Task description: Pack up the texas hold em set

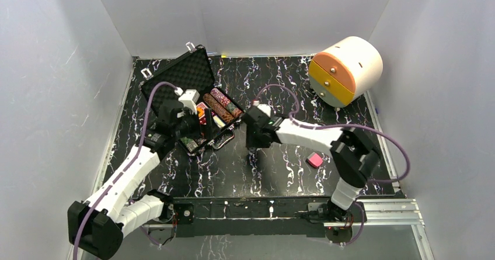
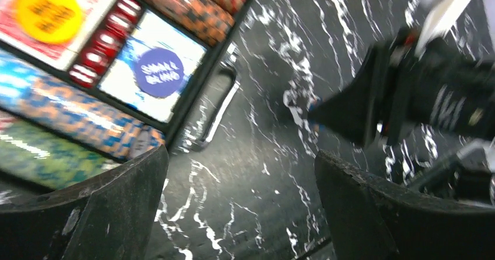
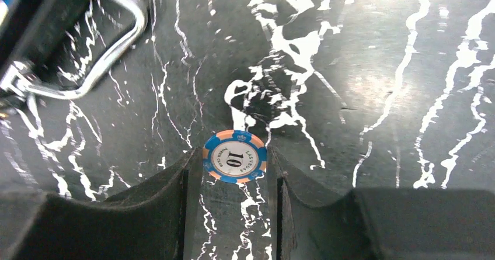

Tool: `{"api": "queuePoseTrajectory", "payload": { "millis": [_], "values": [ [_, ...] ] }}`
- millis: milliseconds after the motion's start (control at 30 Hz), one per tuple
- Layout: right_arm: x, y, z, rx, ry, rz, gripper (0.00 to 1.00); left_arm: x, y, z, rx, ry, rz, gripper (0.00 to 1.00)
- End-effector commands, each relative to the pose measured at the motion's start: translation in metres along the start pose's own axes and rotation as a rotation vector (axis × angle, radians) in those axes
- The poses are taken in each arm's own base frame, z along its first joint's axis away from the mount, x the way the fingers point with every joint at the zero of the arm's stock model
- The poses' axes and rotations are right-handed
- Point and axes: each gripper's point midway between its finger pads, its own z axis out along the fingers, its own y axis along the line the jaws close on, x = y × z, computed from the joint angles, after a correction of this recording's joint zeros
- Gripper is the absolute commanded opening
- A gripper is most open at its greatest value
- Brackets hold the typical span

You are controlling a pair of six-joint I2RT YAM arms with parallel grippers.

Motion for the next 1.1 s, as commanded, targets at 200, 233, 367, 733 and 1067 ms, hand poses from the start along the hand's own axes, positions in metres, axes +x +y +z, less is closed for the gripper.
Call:
{"api": "queuePoseTrajectory", "payload": {
  "millis": [200,233,367,733,1067],
  "values": [
    [-0.053,0.017,-0.049,-0.323,-0.119,0.427,0.46,0.031,-0.068,0.019,0.392,0.006,-0.058,0.88],
    [-0.055,0.018,-0.052,-0.34,-0.121,0.452,0.46,0.033,-0.074,0.021,0.415,-0.002,-0.062,0.88],
    [-0.06,0.024,-0.064,-0.41,-0.119,0.537,0.46,0.039,-0.099,0.032,0.495,-0.047,-0.07,0.81],
    [-0.062,0.035,-0.083,-0.513,-0.083,0.606,0.46,0.036,-0.111,0.054,0.513,-0.095,-0.144,0.57],
    [-0.06,0.04,-0.084,-0.541,-0.054,0.602,0.46,0.017,-0.107,0.056,0.478,-0.197,-0.148,0.37]
  ]
}}
